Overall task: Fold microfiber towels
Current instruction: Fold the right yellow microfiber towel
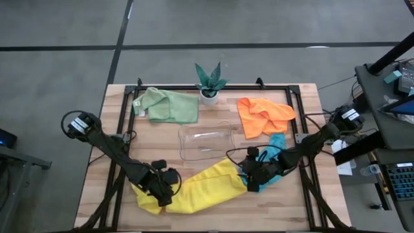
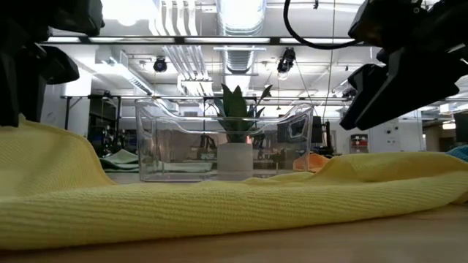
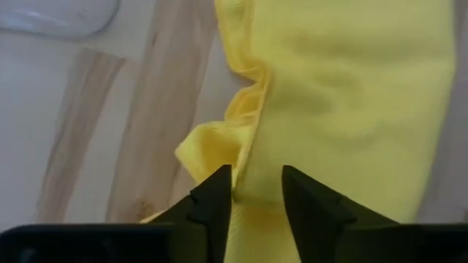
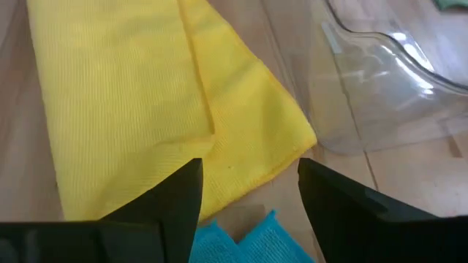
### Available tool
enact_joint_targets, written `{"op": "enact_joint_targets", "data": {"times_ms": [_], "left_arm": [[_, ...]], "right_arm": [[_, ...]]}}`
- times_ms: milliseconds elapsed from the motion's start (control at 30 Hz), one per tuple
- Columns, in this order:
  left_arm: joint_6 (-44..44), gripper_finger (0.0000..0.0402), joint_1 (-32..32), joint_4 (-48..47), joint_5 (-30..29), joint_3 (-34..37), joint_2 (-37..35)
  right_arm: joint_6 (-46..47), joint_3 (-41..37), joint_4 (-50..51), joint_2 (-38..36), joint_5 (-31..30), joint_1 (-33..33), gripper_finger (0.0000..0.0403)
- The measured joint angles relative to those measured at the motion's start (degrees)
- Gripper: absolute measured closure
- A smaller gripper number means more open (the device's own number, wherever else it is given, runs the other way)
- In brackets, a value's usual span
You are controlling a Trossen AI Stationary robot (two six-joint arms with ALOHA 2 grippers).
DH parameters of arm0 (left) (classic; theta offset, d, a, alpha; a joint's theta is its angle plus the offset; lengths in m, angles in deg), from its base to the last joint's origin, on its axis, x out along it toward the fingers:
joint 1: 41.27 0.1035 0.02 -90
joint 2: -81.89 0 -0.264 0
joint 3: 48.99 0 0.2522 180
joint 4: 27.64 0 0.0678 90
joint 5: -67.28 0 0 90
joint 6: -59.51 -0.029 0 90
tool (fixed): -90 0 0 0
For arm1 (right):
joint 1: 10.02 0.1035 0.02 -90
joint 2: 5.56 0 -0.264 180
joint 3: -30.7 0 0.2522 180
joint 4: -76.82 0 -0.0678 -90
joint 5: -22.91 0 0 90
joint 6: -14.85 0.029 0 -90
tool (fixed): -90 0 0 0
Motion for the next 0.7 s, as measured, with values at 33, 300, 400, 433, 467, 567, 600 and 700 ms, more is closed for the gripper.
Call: {"op": "enact_joint_targets", "data": {"times_ms": [33,300,400,433,467,567,600,700], "left_arm": [[-0.18,0.0319,-0.02,0.18,0.33,-0.22,0.00],[-0.43,0.0399,-0.68,3.30,1.70,-0.70,0.00],[-0.36,0.0400,-1.58,4.85,1.71,-1.96,0.00],[-0.31,0.0401,-2.04,5.62,1.76,-2.25,0.00],[-0.28,0.0401,-2.55,6.59,1.89,-2.45,0.00],[-0.24,0.0401,-4.51,11.72,2.27,-2.86,0.00],[-0.01,0.0401,-5.15,13.42,2.29,-2.90,0.00],[1.38,0.0401,-6.80,17.34,2.31,-2.90,0.00]], "right_arm": [[-0.08,0.00,-0.83,0.59,0.04,0.00,0.0186],[0.42,0.02,-5.24,3.46,3.39,-0.02,0.0186],[0.42,0.02,-8.10,3.67,7.98,0.07,0.0186],[0.38,0.05,-8.87,3.79,9.81,0.19,0.0186],[0.40,0.07,-9.19,3.97,10.99,0.44,0.0186],[1.31,0.07,-9.11,5.28,11.47,1.05,0.0186],[1.73,0.07,-8.99,5.85,11.49,1.17,0.0186],[2.64,0.19,-9.03,7.79,11.39,1.25,0.0186]]}}
